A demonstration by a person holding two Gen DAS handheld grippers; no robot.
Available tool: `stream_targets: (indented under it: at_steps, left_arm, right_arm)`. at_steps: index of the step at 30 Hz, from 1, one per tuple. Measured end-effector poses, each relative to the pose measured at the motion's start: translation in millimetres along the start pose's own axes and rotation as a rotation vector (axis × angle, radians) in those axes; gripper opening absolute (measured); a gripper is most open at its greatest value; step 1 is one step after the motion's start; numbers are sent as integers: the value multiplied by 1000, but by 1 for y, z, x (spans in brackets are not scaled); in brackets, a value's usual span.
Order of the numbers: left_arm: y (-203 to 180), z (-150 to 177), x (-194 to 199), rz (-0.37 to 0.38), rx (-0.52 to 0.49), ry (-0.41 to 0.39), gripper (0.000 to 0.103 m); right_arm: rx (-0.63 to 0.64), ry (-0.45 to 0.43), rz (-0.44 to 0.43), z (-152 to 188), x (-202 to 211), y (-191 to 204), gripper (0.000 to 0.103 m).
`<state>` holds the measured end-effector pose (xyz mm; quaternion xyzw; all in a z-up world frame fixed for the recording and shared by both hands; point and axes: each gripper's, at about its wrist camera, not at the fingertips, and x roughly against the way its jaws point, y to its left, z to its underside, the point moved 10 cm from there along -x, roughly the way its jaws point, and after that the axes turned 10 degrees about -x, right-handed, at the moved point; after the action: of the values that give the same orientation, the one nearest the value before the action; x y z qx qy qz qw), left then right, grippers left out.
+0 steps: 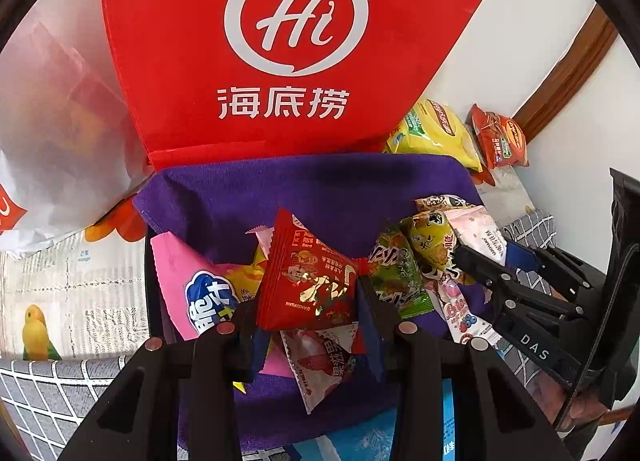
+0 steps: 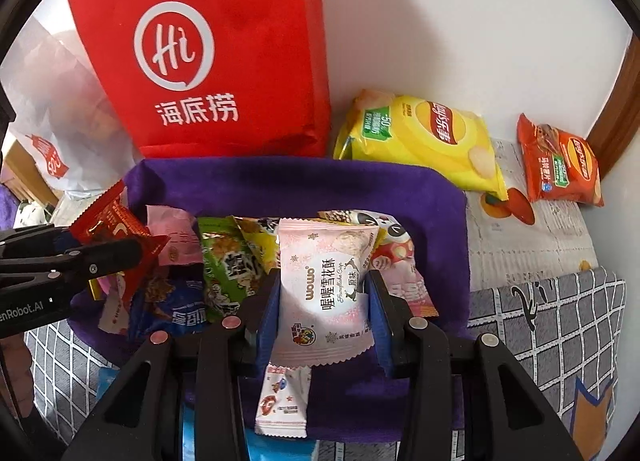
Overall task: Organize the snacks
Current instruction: 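Lower both packets onto the towel and open the left tool then the right tool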
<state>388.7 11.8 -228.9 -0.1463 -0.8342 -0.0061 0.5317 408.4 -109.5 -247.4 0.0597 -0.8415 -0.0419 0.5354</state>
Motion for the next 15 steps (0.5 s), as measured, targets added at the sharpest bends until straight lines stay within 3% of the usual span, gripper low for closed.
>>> stream_targets:
  at_steps: [15]
  left_arm:
    - [-2, 2, -3, -2, -9, 5, 38]
  right_arm:
    - [18, 5, 17, 0, 1, -3, 42]
